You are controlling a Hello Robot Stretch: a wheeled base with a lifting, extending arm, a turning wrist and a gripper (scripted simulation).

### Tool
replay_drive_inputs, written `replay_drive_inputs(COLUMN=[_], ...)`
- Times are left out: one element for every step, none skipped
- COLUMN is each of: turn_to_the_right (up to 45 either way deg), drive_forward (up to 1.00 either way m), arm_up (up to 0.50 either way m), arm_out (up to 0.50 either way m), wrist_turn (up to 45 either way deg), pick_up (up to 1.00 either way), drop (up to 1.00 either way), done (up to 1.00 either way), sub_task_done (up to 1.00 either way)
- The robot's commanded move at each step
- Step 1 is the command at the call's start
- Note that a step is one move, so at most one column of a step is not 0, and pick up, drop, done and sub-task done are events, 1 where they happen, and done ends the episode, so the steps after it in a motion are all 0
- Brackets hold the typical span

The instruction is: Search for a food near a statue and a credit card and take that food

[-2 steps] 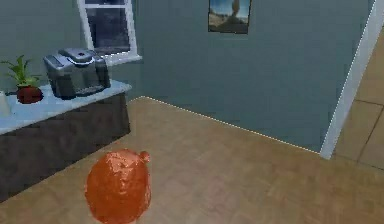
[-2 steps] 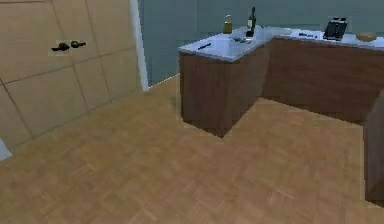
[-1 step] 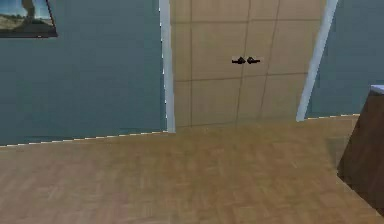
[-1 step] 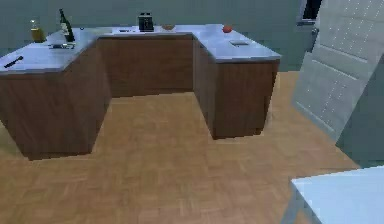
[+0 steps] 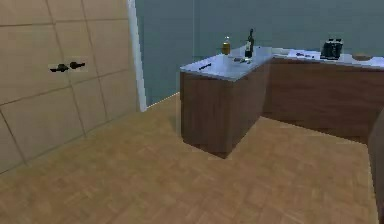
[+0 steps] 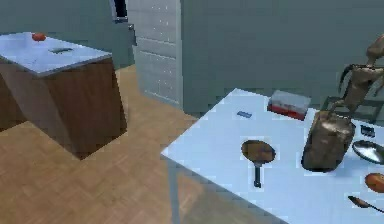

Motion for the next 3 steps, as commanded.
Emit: replay_drive_inputs(turn_to_the_right=[36.0,45.0,45.0], drive_forward=[0.00,0.00,0.00], arm_up=[0.00,0.00,0.00], arm_out=[0.00,0.00,0.00], wrist_turn=[0.0,0.0,0.0], pick_up=[0.00,0.00,0.00], drop=[0.00,0.00,0.00], done=[0.00,0.00,0.00], sub_task_done=[0.00,0.00,0.00])
